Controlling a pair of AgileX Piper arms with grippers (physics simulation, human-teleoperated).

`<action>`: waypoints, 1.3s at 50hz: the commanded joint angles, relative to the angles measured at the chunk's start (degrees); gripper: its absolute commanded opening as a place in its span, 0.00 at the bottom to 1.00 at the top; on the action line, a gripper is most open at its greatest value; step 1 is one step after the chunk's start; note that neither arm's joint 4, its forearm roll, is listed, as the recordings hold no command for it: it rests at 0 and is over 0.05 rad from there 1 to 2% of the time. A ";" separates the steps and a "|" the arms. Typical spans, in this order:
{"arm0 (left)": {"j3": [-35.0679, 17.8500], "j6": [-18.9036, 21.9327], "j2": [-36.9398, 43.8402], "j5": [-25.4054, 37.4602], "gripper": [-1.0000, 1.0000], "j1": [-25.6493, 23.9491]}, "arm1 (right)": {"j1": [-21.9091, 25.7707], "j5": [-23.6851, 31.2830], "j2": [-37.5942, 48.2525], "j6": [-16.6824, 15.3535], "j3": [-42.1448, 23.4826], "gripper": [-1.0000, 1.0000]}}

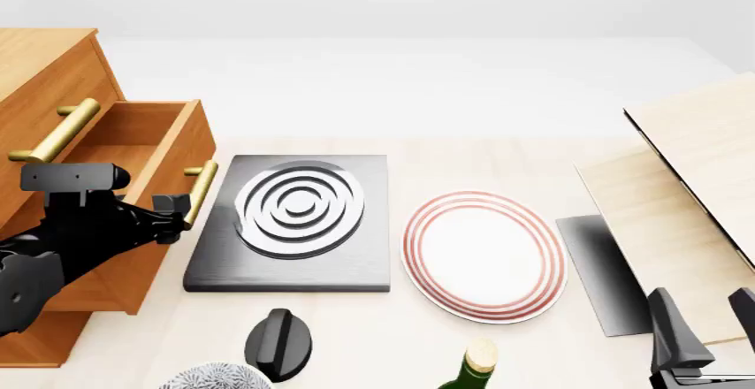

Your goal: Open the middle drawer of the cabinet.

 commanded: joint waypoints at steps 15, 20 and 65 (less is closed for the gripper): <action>5.78 3.10 4.27 -4.77 1.00 -7.94 | 0.00 0.00 0.00 0.02 0.00 1.00; 5.84 3.10 3.66 -4.62 1.00 -8.84 | 0.00 0.00 0.00 0.02 0.00 1.00; 6.03 2.68 4.54 -6.35 1.00 -16.94 | 0.00 0.00 0.00 0.02 0.00 1.00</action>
